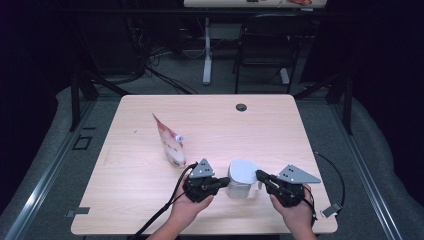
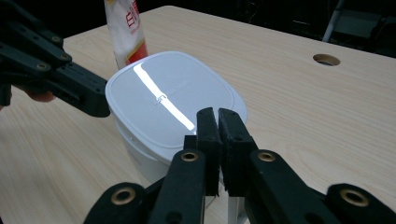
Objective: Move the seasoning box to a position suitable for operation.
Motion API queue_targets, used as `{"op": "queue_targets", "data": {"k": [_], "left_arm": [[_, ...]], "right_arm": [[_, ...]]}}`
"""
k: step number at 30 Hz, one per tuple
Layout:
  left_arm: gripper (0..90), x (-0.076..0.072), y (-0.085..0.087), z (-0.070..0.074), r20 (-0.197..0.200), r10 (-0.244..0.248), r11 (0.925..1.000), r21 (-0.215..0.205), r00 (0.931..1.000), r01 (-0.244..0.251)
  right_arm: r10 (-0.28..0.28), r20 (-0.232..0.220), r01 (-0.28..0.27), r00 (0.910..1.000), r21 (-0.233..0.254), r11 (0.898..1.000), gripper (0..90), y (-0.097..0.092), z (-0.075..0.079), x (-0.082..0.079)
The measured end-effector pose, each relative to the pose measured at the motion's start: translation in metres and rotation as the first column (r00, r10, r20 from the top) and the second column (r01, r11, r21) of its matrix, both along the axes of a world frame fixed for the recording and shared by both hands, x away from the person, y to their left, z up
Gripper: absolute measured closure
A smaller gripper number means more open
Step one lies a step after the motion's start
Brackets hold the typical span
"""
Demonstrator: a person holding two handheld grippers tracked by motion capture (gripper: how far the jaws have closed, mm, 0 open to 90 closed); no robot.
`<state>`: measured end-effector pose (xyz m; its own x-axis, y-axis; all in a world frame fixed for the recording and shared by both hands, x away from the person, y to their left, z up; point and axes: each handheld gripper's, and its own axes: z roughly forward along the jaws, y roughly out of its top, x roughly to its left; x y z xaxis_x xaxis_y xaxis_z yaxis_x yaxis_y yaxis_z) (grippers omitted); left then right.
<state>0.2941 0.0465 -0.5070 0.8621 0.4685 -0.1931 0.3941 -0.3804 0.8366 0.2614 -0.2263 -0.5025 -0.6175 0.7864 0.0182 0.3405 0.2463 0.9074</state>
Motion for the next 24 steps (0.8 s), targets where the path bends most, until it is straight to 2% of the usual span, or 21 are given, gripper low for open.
{"op": "queue_targets", "data": {"k": [4, 6, 10, 18, 24], "left_arm": [[90.0, 0.000, 0.000, 0.002, 0.005, -0.001, 1.0000, -0.003, 1.0000, 0.001], [90.0, 0.000, 0.000, 0.003, 0.000, 0.004, 0.9999, -0.012, 1.0000, -0.004], [90.0, 0.001, 0.000, 0.005, 0.009, 0.005, 1.0000, -0.004, 0.9999, -0.005], [90.0, 0.001, -0.002, 0.008, 0.015, -0.002, 1.0000, -0.006, 0.9999, 0.003], [90.0, 0.002, -0.003, 0.010, 0.015, -0.004, 0.9999, -0.014, 0.9999, 0.004]], "right_arm": [[0.008, 0.017, -0.007, 0.9998, -0.040, 0.999, 82.0, 0.002, 0.002, -0.007], [0.015, 0.027, -0.013, 0.9995, -0.047, 0.999, 79.0, 0.003, 0.002, -0.009], [0.010, 0.047, -0.007, 0.9988, -0.059, 0.998, 71.4, 0.005, 0.002, -0.012], [0.023, 0.070, -0.020, 0.9973, -0.051, 0.999, 58.7, 0.005, 0.002, -0.015], [0.059, 0.054, -0.053, 0.9968, -0.113, 0.992, 55.2, 0.013, -0.001, -0.018]]}}
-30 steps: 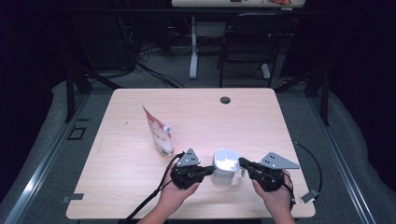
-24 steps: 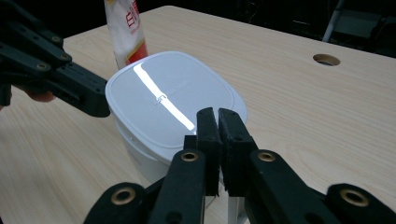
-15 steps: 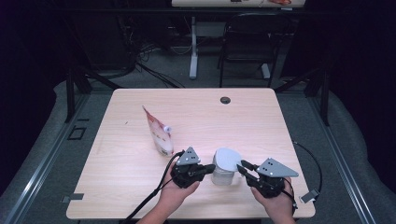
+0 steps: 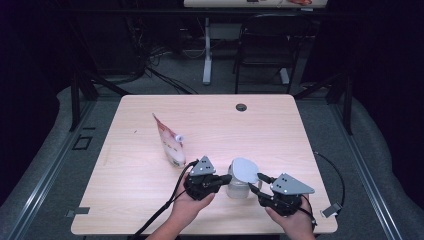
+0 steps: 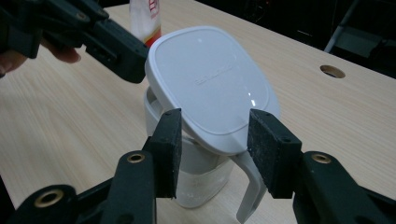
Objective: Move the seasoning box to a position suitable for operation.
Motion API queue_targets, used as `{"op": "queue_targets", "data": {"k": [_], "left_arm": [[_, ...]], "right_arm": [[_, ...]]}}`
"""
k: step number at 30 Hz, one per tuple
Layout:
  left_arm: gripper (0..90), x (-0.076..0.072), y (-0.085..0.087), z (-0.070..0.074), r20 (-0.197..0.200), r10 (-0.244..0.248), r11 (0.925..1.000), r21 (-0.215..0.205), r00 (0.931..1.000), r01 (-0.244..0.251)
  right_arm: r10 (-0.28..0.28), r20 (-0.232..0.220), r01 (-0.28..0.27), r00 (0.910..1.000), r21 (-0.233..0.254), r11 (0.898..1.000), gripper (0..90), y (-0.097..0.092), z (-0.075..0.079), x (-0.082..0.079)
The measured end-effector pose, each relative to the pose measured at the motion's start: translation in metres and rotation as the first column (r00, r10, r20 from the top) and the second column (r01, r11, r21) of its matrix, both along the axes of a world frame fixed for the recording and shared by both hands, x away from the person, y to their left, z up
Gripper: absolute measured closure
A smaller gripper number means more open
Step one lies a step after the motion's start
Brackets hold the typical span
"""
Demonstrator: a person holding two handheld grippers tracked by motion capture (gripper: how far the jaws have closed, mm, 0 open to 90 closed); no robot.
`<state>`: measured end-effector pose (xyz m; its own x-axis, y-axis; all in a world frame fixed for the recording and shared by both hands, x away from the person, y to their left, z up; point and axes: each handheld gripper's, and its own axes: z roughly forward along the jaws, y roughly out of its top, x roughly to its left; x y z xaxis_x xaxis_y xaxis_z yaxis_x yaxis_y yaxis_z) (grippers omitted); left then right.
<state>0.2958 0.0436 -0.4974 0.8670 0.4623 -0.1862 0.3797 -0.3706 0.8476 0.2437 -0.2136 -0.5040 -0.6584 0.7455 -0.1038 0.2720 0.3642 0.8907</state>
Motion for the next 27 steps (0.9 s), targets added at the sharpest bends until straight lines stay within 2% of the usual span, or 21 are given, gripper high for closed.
{"op": "queue_targets", "data": {"k": [5, 14, 27], "left_arm": [[90.0, 0.000, -0.001, 0.001, 0.003, -0.003, 1.0000, 0.003, 1.0000, 0.003], [90.0, 0.000, 0.000, 0.001, 0.003, 0.002, 1.0000, 0.003, 1.0000, -0.002], [90.0, 0.000, -0.001, 0.002, 0.004, -0.002, 1.0000, -0.004, 1.0000, 0.002]], "right_arm": [[-0.005, 0.029, 0.006, 0.9996, -0.054, 0.999, 51.0, 0.007, -0.001, -0.002], [-0.018, 0.066, 0.023, 0.9976, -0.075, 0.997, 44.3, 0.011, -0.004, -0.001], [-0.030, 0.074, 0.037, 0.9968, -0.102, 0.994, 42.0, 0.016, -0.006, 0.001]]}}
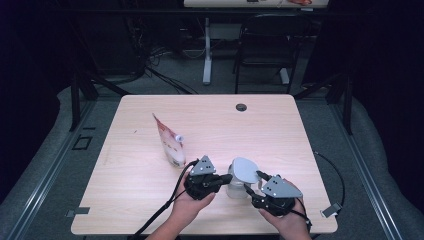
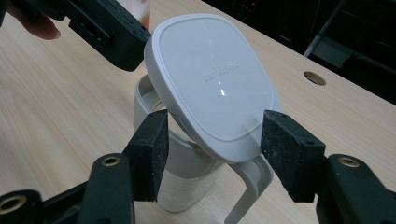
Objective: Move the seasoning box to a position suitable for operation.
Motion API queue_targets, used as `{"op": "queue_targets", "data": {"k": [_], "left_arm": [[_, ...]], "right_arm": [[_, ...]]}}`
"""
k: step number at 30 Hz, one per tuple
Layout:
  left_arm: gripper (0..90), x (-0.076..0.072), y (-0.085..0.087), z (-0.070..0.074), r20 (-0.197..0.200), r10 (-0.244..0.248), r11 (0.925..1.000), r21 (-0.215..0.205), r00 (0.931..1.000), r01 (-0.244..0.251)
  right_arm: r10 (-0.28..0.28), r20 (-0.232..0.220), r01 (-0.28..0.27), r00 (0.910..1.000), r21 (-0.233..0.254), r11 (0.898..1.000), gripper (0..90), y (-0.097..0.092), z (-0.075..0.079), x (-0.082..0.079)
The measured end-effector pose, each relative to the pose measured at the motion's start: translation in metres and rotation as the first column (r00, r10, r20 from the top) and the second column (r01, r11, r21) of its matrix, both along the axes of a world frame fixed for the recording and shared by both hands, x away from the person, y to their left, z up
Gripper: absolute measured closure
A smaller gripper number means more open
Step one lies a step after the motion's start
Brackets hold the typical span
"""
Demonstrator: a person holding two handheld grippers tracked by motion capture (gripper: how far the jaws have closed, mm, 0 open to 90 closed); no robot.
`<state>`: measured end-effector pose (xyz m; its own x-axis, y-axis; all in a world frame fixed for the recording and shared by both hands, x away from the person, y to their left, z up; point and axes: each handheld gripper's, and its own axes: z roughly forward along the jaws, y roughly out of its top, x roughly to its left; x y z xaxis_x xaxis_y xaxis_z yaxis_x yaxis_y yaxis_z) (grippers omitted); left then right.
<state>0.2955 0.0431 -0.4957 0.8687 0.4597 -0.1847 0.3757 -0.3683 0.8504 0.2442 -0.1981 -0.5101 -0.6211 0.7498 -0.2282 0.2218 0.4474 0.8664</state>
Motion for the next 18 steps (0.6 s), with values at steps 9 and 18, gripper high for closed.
{"op": "queue_targets", "data": {"k": [9, 18], "left_arm": [[90.0, -0.002, 0.002, 0.001, 0.005, -0.001, 0.9999, 0.015, 1.0000, 0.000], [90.0, -0.001, 0.016, 0.000, 0.002, 0.023, 0.9997, 0.010, 0.9997, -0.023]], "right_arm": [[-0.007, 0.000, 0.007, 1.0000, 0.005, 1.000, 44.1, -0.001, 0.000, 0.000], [-0.009, -0.010, 0.009, 0.9999, 0.029, 1.000, 46.7, -0.004, 0.000, 0.001]]}}
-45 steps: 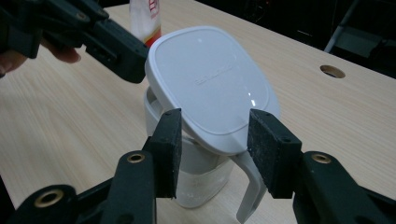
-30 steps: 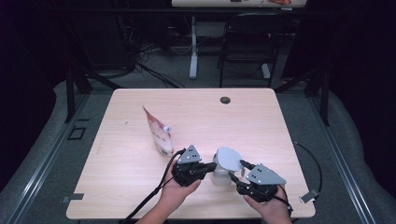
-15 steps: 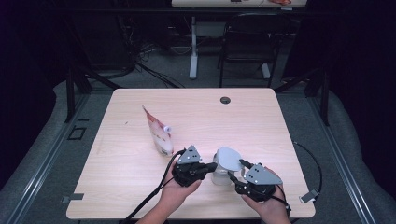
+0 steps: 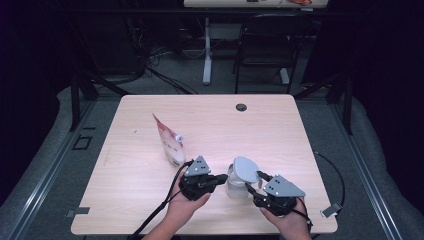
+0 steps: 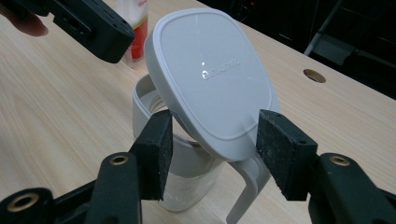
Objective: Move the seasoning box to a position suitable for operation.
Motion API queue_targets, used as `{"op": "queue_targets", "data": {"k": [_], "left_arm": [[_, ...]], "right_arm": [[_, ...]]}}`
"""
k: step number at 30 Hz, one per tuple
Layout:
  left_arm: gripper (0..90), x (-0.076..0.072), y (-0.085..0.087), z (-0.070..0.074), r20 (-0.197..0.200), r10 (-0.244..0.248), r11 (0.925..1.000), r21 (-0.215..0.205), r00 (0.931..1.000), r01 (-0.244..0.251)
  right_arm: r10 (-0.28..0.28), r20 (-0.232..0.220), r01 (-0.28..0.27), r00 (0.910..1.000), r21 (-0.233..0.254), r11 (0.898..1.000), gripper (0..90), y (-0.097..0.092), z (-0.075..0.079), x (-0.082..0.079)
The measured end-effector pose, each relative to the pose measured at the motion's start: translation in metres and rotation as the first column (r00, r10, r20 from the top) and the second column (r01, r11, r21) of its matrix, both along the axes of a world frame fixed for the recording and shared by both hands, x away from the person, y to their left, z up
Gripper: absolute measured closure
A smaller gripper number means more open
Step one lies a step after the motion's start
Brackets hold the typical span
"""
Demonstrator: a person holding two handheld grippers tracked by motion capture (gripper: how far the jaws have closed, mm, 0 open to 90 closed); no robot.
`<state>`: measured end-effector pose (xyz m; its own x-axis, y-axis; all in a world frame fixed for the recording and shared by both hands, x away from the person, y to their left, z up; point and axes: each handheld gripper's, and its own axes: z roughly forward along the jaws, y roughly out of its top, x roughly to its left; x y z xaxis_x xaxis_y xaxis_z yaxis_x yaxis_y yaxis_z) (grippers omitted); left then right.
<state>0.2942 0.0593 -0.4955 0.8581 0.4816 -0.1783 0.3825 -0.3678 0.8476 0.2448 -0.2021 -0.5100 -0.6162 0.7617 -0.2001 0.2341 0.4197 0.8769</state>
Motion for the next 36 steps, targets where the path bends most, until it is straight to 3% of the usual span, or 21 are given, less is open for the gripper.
{"op": "queue_targets", "data": {"k": [7, 16, 20, 36], "left_arm": [[90.0, 0.000, 0.024, 0.000, 0.002, 0.038, 0.9993, -0.001, 0.9993, -0.038], [90.0, -0.004, 0.069, -0.009, -0.014, 0.101, 0.9945, 0.030, 0.9948, -0.100], [90.0, -0.008, 0.088, -0.008, -0.007, 0.124, 0.9920, 0.022, 0.9922, -0.124], [89.3, -0.020, 0.141, -0.018, -0.020, 0.221, 0.9752, 0.014, 0.9751, -0.221]], "right_arm": [[-0.006, -0.002, 0.006, 1.0000, 0.007, 1.000, 47.9, -0.002, 0.000, 0.000], [-0.026, -0.017, 0.026, 0.9995, 0.016, 1.000, 51.1, -0.007, -0.002, -0.001], [-0.033, -0.019, 0.033, 0.9993, 0.014, 0.999, 51.3, -0.008, -0.001, -0.001], [-0.043, 0.007, 0.043, 0.9990, 0.039, 0.998, 51.3, -0.010, 0.002, -0.002]]}}
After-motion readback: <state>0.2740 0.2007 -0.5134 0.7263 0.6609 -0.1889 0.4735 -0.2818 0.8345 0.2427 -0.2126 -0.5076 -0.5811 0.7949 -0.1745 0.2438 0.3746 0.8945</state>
